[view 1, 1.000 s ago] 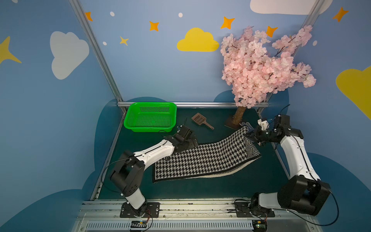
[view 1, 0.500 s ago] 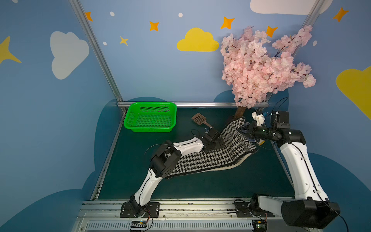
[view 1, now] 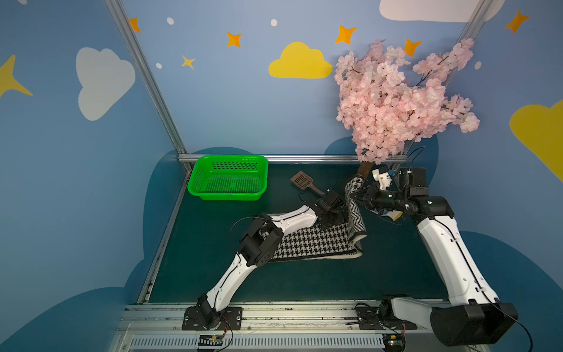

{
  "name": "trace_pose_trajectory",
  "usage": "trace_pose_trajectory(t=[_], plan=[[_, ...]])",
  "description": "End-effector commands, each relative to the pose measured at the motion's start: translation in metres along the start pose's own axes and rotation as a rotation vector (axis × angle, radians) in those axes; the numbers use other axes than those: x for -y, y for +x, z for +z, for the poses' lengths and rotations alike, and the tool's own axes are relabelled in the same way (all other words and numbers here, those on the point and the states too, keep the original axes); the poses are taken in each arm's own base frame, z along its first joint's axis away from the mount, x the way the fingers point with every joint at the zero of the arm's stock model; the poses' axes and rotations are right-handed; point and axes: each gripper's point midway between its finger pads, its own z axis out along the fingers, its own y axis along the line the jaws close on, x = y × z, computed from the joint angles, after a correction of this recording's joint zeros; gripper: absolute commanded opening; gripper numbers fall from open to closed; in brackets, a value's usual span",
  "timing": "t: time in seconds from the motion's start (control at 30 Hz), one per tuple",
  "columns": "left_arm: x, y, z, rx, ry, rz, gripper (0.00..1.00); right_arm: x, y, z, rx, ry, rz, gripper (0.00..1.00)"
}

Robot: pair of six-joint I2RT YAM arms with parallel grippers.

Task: Roll up the scarf and place it into the basket
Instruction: Fold the scarf at the center of the board.

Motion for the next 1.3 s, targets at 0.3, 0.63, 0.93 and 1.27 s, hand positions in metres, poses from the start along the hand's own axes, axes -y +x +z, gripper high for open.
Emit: trace_pose_trajectory(t=[0.3,0.63,0.93,1.27], plan=[[-0.03,-0.024,-0.065,0.038,0.045,-0.037,1.0,-0.018,0.004,0.029,-0.015,-0.012,-0.044,0.0],[-0.153,-0.046,-0.199,0.212,-0.038,-0.195,1.0,-0.027,0.031,0.071,-0.133,0.042,-0.132,0.0],[-0.193,-0.048,-0.302,0.406,-0.11,-0.216,1.0,-0.057,0.069,0.137,-0.255,0.068,-0.241,0.0],[-0.223,-0.036,-0.353,0.495,-0.137,-0.294,1.0,-0.067,0.115,0.207,-0.397,0.115,-0.298,0.0]])
